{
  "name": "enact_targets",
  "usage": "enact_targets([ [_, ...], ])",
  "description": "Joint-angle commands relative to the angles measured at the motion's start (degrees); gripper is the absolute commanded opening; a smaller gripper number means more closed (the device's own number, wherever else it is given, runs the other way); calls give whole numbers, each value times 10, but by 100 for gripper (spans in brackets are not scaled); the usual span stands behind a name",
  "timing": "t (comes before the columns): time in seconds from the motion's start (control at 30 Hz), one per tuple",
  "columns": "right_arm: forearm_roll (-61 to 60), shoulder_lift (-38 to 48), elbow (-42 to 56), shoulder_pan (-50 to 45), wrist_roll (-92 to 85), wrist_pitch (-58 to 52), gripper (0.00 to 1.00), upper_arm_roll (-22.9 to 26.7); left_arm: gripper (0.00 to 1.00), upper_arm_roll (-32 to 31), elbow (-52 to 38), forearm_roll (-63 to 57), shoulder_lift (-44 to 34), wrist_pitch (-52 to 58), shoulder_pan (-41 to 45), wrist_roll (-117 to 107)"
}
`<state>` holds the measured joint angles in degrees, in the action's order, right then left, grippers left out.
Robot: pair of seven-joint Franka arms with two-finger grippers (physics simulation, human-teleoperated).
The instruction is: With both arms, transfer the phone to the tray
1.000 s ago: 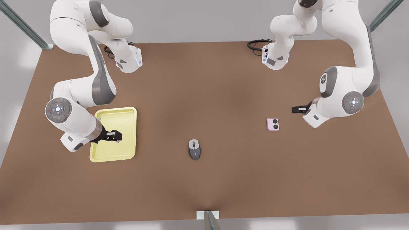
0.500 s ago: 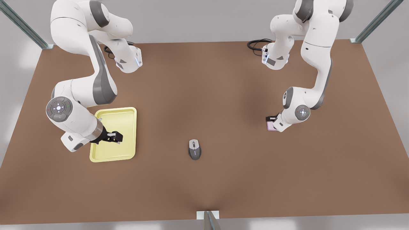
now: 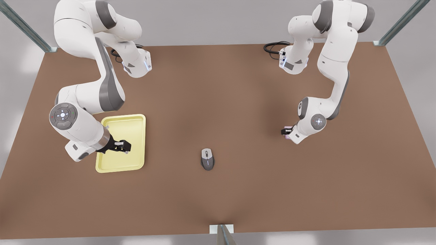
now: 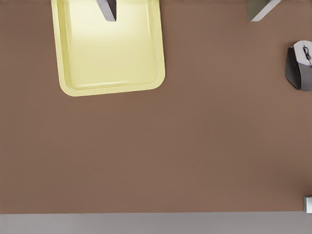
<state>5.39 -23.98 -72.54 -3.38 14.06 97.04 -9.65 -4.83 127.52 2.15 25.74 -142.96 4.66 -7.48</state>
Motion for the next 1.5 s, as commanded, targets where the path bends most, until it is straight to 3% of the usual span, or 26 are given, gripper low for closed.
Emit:
enact_targets([
  [0.0,0,1,0,0,8,0,100,0,81,0,-2,0,2,-14,0,-8],
  [0.03,0,1,0,0,8,0,100,0,73,0,-3,-1,3,-14,0,-8],
  [0.2,0,1,-1,1,4,-1,100,0,76,0,-3,-1,4,-14,4,-8],
  [0.27,0,1,-1,1,4,-1,100,0,69,0,-4,0,3,-14,4,-9],
  [0.57,0,1,-1,0,4,-1,100,0,70,0,-44,7,-35,54,47,-65],
  [0.63,0,1,-1,0,4,-1,100,0,70,-2,-195,7,0,222,120,-199],
  [0.7,0,1,0,0,5,-1,100,0,70,-2,-366,8,86,301,209,-334],
  [0.77,0,0,0,0,3,-1,100,0,70,-2,-429,10,124,303,306,-439],
  [0.9,0,0,0,0,8,-1,100,-1,70,4,-655,31,266,308,452,-563],
  [0.93,0,0,0,0,3,-1,100,-1,70,8,-685,28,309,273,463,-558],
  [1.1,-1,0,-1,0,2,-1,100,-2,70,8,-681,20,344,232,469,-563],
  [1.13,-1,0,-1,0,3,-1,100,-2,72,8,-673,20,344,236,468,-576],
  [1.17,-1,1,-1,0,3,-1,100,-2,100,8,-659,20,340,237,468,-588],
  [1.3,-1,1,-1,-1,3,-3,100,-3,100,7,-648,25,319,233,491,-592],
  [1.33,-1,1,-1,-1,3,-3,100,-3,100,7,-650,27,281,268,462,-585],
  [1.4,-1,1,-1,-1,2,-3,100,-3,100,1,-650,24,131,514,336,-446],
  [1.47,-1,1,-1,-1,2,-3,100,-3,100,8,-651,21,50,625,222,-309],
])
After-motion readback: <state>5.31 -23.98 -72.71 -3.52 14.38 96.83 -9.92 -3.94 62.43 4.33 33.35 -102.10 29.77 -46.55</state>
